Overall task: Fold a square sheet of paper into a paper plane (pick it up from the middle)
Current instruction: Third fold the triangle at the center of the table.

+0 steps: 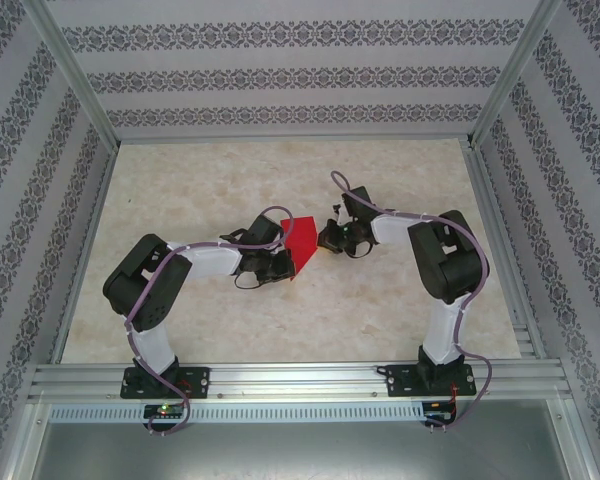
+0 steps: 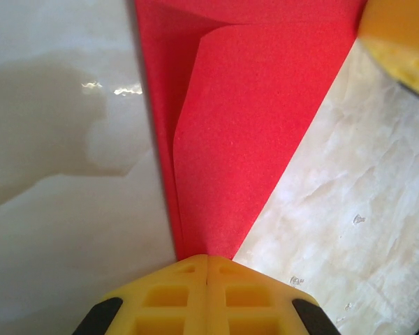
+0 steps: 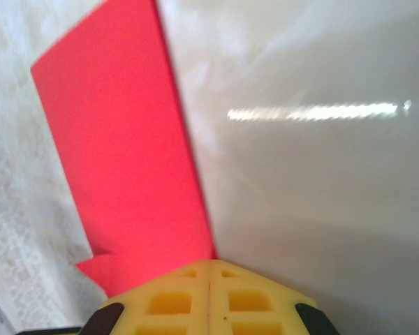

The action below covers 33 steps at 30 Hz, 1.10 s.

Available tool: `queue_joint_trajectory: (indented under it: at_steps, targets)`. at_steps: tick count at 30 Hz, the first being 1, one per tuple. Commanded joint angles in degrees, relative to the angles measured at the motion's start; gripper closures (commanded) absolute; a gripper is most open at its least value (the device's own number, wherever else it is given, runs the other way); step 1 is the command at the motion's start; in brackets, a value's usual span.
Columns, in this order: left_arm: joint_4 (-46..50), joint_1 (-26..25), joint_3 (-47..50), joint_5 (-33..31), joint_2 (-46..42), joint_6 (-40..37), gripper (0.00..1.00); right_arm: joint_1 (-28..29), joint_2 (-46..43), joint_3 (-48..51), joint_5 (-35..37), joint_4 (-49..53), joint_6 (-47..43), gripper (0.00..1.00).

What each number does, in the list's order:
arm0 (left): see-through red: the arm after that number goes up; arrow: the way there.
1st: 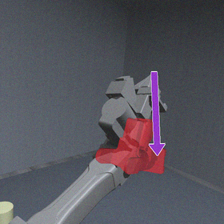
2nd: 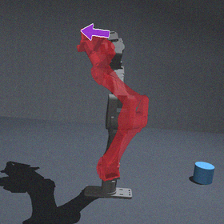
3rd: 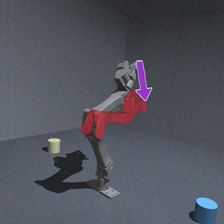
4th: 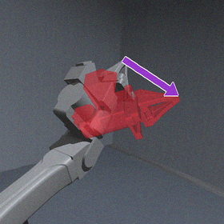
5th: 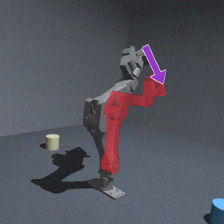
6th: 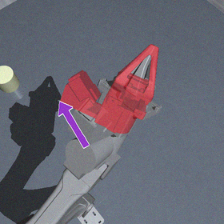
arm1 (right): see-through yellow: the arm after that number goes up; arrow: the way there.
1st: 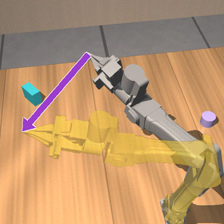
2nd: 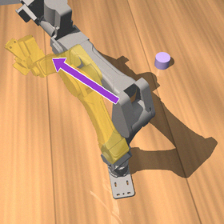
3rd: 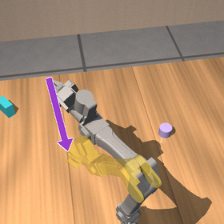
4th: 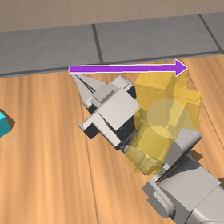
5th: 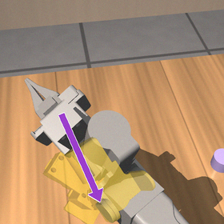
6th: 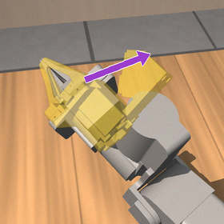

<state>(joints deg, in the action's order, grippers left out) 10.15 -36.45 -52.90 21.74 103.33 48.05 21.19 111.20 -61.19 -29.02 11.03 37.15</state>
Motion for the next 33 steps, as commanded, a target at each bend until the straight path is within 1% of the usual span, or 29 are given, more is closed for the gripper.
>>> queue_joint_trajectory:
  at_steps: [1,4,8,12,16,21,29,33]
  targets:
    - [8.7,-0.2,1.2,-3.7,2.7,-1.7,1.00,-1.8,-0.8,-1.3,5.4,1.3,-2.1,0.99]
    - [8.7,-0.2,0.8,-3.6,2.5,-2.1,1.00,-0.6,-4.7,-0.9,4.8,1.3,-2.6,0.98]
    - [8.5,-0.2,0.6,-3.6,2.4,-2.1,1.00,3.7,-7.1,-0.3,4.9,2.7,-2.9,0.98]
    - [8.3,-0.2,0.6,-3.5,2.4,-2.2,1.00,8.5,-5.7,0.2,4.6,2.4,-1.4,0.98]
    - [8.3,-0.3,0.7,-3.4,2.5,-2.2,1.00,10.8,-2.9,-0.9,4.3,2.2,-0.9,0.98]
    - [8.3,-0.3,1.3,-3.4,2.2,-2.4,1.00,9.8,0.2,-2.9,5.6,4.1,-1.5,0.98]
    - [8.5,-0.2,1.8,-2.9,1.4,-3.2,1.00,2.7,1.9,-4.1,9.3,5.9,-1.6,0.99]
    - [8.4,-0.2,1.6,-2.0,0.7,-4.3,1.00,3.3,1.1,-4.9,8.5,6.6,-2.2,0.99]
